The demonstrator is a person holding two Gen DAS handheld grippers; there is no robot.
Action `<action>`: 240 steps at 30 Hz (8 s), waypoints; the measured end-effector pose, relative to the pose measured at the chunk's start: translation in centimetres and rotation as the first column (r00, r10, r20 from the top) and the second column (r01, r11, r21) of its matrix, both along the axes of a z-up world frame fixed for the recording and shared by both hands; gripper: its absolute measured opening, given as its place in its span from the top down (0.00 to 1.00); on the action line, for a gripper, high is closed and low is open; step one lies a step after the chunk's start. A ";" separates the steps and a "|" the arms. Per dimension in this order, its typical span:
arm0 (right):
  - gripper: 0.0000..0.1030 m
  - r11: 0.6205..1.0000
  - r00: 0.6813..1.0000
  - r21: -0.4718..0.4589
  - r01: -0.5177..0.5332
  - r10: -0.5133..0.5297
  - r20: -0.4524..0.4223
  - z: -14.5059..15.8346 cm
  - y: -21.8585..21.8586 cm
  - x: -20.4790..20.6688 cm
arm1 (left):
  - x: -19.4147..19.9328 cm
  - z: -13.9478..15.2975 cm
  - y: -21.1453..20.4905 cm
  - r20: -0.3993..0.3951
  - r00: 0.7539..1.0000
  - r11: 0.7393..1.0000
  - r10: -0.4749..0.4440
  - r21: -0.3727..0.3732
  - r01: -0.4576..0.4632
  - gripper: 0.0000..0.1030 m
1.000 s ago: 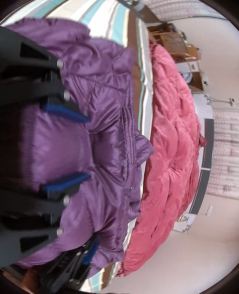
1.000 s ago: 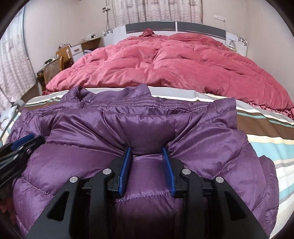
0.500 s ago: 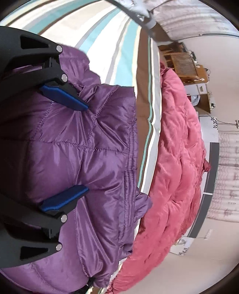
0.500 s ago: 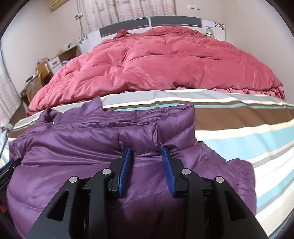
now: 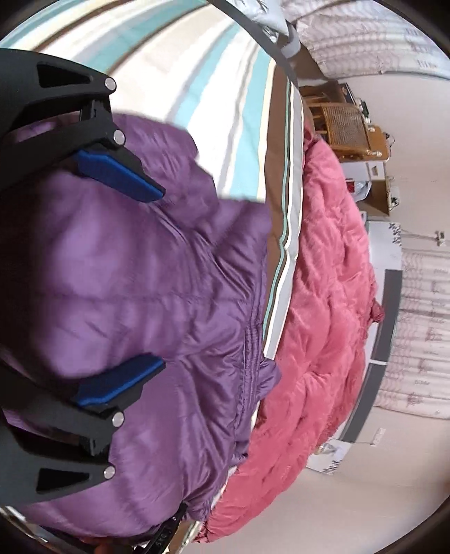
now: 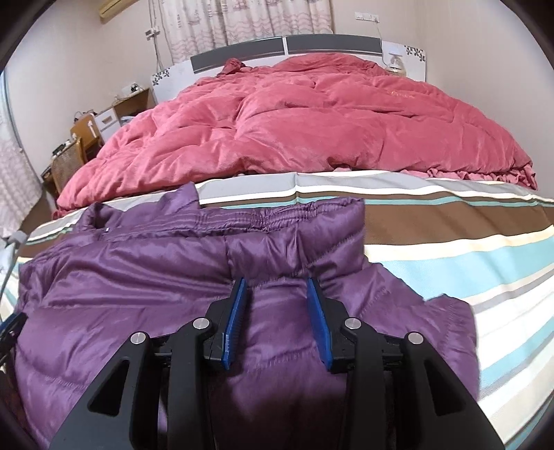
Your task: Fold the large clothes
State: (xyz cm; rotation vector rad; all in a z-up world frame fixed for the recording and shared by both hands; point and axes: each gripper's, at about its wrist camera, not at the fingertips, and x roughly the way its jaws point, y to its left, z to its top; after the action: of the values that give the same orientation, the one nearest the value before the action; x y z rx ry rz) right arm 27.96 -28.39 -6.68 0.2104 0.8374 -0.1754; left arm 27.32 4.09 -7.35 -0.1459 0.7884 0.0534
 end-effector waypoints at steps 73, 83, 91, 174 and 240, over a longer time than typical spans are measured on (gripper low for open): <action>0.80 0.952 0.952 0.091 -0.293 0.300 -0.069 0.2 13.3 -12.1 | -11.7 -1.7 4.9 0.120 0.981 0.752 0.151 -0.658 -0.035 0.88; 0.80 0.954 0.954 0.055 -0.294 0.296 -0.041 -0.2 15.6 -14.3 | -13.2 4.5 1.8 0.312 0.950 0.920 0.013 -0.375 0.110 0.88; 0.80 0.932 0.967 0.258 -0.256 0.244 0.078 1.4 11.6 -15.8 | -12.7 8.9 -2.7 0.363 0.926 0.989 -0.105 -0.057 0.134 0.87; 0.43 0.963 0.964 0.260 0.068 -0.130 0.231 9.4 -5.6 -17.2 | -10.2 13.4 -8.8 0.123 0.900 0.908 -0.417 0.015 0.419 0.34; 0.80 0.994 0.995 0.051 0.093 -0.094 0.021 2.2 -4.4 -8.0 | -13.7 10.6 -13.6 0.119 0.814 0.822 -0.568 0.118 0.557 0.39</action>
State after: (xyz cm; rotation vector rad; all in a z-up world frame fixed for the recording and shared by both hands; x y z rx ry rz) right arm 19.93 -32.77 -4.48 0.2978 0.8101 -0.2393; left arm 13.60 -9.54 3.25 0.1642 0.6517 -0.4893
